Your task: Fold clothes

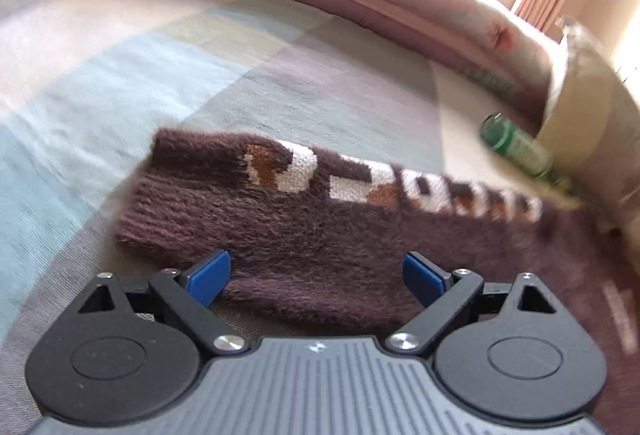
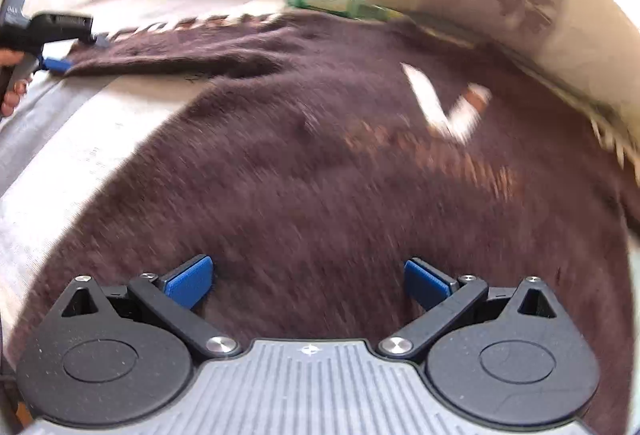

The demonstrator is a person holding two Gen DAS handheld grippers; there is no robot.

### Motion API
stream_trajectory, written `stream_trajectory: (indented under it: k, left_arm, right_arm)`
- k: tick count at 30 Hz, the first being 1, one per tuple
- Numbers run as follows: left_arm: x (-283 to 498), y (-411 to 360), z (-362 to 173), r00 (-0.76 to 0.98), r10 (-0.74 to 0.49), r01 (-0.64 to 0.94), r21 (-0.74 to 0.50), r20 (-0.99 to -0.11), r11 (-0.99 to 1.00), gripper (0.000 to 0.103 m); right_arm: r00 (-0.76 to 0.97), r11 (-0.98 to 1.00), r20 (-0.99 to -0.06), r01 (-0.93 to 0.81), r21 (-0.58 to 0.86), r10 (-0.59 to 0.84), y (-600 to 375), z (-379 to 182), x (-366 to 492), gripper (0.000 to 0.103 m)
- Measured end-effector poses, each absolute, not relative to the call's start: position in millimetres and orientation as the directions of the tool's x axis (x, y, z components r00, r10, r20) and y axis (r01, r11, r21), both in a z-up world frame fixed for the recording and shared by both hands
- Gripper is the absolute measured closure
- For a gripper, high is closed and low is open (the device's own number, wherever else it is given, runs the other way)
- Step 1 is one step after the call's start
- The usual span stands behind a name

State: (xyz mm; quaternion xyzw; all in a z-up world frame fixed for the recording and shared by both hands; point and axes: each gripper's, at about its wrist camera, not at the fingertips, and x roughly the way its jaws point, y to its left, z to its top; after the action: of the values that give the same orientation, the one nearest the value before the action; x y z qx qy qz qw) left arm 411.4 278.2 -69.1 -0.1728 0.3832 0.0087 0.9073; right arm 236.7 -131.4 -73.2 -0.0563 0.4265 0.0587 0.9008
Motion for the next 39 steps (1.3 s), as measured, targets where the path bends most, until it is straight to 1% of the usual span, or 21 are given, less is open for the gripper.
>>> stream_trajectory:
  k: [1,4,5,6,9,12,15,16,18,19,20,21,24,29,31,32,34,35,36,37,39]
  left_arm:
    - [411.3,284.1,-68.4,0.705,-0.149,-0.140,-0.342,-0.694,0.929,0.010]
    - [411.4,281.0,-66.4,0.682,-0.085,-0.179,-0.278,-0.726,0.944,0.010]
    - [411.4,280.0,-65.8,0.674,-0.063,-0.191,-0.256,-0.736,0.948,0.010]
    - [411.5,276.3,-64.8,0.662,-0.007,-0.208,-0.193,-0.750,0.959,0.010]
    - [408.2,281.3,-64.0,0.651,0.032,-0.221,-0.148,-0.758,0.964,0.010]
    - [404.6,292.4,-57.4,0.672,0.014,-0.232,-0.193,-0.740,0.953,0.010]
    - [400.7,301.9,-49.8,0.694,0.003,-0.237,-0.224,-0.720,0.945,0.010]
    - [399.9,304.6,-48.4,0.701,-0.001,-0.234,-0.231,-0.713,0.944,0.010]
    - [398.5,308.2,-46.3,0.709,-0.022,-0.225,-0.255,-0.704,0.940,0.010]
    - [398.7,308.3,-46.2,0.709,-0.031,-0.219,-0.261,-0.705,0.940,0.010]
    - [399.0,308.4,-46.1,0.708,-0.040,-0.213,-0.267,-0.705,0.940,0.010]
    - [400.2,308.0,-46.6,0.705,-0.050,-0.207,-0.273,-0.707,0.940,0.010]
    - [401.3,304.3,-43.8,0.708,-0.081,-0.183,-0.293,-0.702,0.939,0.010]
    - [396.4,298.7,-33.2,0.728,-0.107,-0.141,-0.300,-0.677,0.943,0.010]
    - [394.2,299.5,-29.7,0.734,-0.117,-0.129,-0.306,-0.669,0.943,0.010]
    - [393.1,303.1,-29.1,0.738,-0.146,-0.115,-0.336,-0.659,0.935,0.010]
    - [389.3,313.9,-28.4,0.752,-0.245,-0.068,-0.441,-0.613,0.895,0.010]
    - [387.3,319.4,-27.5,0.759,-0.266,-0.063,-0.474,-0.594,0.878,0.009]
    - [385.3,324.9,-26.6,0.767,-0.288,-0.056,-0.506,-0.574,0.861,0.009]
    - [383.0,327.8,-24.5,0.773,-0.271,-0.071,-0.503,-0.573,0.862,0.009]
    - [379.0,332.5,-21.6,0.779,-0.195,-0.133,-0.461,-0.596,0.877,0.009]
  right_arm:
    - [0.638,0.981,-0.768,-0.179,-0.069,0.063,-123.4,-63.4,244.3,0.000]
    - [0.661,0.961,-0.744,-0.258,-0.103,0.098,-96.8,-32.0,276.5,0.000]
    - [0.669,0.954,-0.734,-0.281,-0.101,0.119,-89.3,-24.1,288.7,0.000]
    - [0.678,0.948,-0.721,-0.305,-0.096,0.145,-81.5,-17.6,303.0,0.000]
    - [0.686,0.925,-0.691,-0.374,-0.064,0.230,-60.2,-10.9,353.2,0.000]
    - [0.660,0.907,-0.681,-0.420,0.014,0.317,-41.3,-21.4,402.3,0.000]
    - [0.594,0.889,-0.711,-0.448,0.096,0.376,-28.6,-43.3,436.1,0.000]
    - [0.580,0.887,-0.721,-0.449,0.107,0.380,-24.7,-50.8,443.3,0.000]
    - [0.560,0.925,-0.776,-0.373,0.078,0.291,-22.9,-71.4,454.2,0.000]
    - [0.554,0.933,-0.782,-0.347,0.094,0.285,-26.1,-80.4,453.0,0.000]
    - [0.555,0.939,-0.783,-0.328,0.106,0.282,-29.1,-88.3,450.4,0.000]
    - [0.588,0.934,-0.755,-0.347,0.089,0.290,-30.3,-89.7,440.9,0.000]
    - [0.604,0.921,-0.749,-0.389,0.021,0.272,-24.5,-86.9,429.7,0.000]
    - [0.618,0.940,-0.718,-0.305,0.156,0.319,-29.2,-75.3,446.9,0.000]
    - [0.564,0.944,-0.762,-0.264,0.198,0.318,-25.1,-90.6,459.7,0.000]
    - [0.573,0.948,-0.762,-0.266,0.173,0.300,-20.4,-91.1,459.0,0.000]
    - [0.563,0.949,-0.776,-0.283,0.141,0.284,-13.6,-86.2,460.9,0.000]
    - [0.552,0.946,-0.784,-0.295,0.133,0.282,-11.8,-81.3,462.9,0.000]
    - [0.570,0.947,-0.771,-0.293,0.135,0.286,-13.1,-75.2,464.2,0.000]
    - [0.588,0.948,-0.756,-0.290,0.133,0.287,-14.3,-69.6,465.6,0.000]
    - [0.631,0.962,-0.739,-0.258,0.089,0.237,-12.3,-64.5,473.0,0.000]
